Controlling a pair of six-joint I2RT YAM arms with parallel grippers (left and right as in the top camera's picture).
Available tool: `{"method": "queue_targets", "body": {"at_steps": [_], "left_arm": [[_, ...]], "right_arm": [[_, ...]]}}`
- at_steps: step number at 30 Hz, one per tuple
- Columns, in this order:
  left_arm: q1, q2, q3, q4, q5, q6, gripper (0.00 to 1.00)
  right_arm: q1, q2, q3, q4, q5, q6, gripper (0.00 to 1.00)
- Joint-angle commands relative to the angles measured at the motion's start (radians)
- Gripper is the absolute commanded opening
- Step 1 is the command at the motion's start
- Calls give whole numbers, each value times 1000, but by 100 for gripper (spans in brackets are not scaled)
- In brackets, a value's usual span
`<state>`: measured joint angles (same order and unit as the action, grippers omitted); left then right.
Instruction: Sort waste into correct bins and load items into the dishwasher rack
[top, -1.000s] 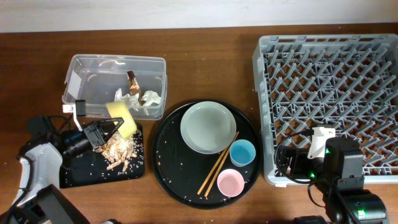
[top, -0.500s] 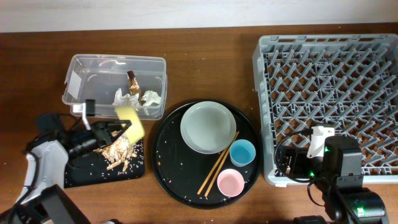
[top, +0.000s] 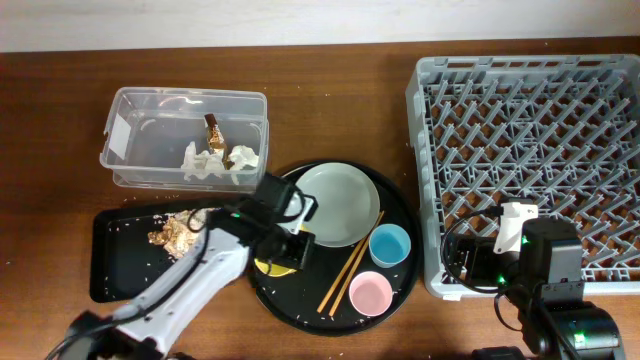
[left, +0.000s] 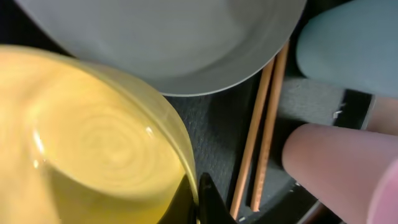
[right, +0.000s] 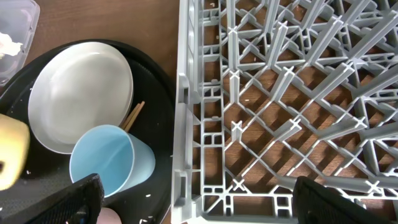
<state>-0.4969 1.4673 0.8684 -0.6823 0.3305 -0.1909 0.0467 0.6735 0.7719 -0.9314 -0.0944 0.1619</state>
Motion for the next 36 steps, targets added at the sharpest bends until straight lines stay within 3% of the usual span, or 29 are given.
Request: {"method": "queue_targets", "body": {"at_steps": [1,2,4,5,7,10,22,25,26,27,28,33,36], "left_arm": [[-42,85,3,-3,-62,-105,0],[-48,84,4,-2,-61,-104,2],[-50,80,21,-6,-58,-104,49],[-50,79,39,-10,-58,-104,59],[-50,61,90,-46,-58,-99,63],[-69,28,224,-137,7,-13,63],[-363,85,226,-142,-43,-14,60],[-387,151,226,-143,-43,-26,47],[-387,170,226,-145,-43,-33,35],[-386,188,226,-145,-43,-32,8],[-384,193,226,-146,-53,-32,0],[-349,136,304,-304,-145,-31,0],[-221,6,383,-345,-144,-13,0]], "right_arm": [[5,1,19,0,-2,8,98],[5,1,19,1,-2,8,98],[5,1,19,1,-2,8,98],[5,1,19,0,-2,8,98],[5,1,19,0,-2,8,98],[5,1,19,1,-2,8,98],[5,1,19,-16,-2,8,98],[5,1,19,-16,-2,8,98],[5,1,19,-17,-2,8,98],[5,1,19,-18,-2,8,98],[5,1,19,-19,-2,8,98],[5,1,19,-22,-1,8,98],[5,1,19,-22,58,8,98]]}}
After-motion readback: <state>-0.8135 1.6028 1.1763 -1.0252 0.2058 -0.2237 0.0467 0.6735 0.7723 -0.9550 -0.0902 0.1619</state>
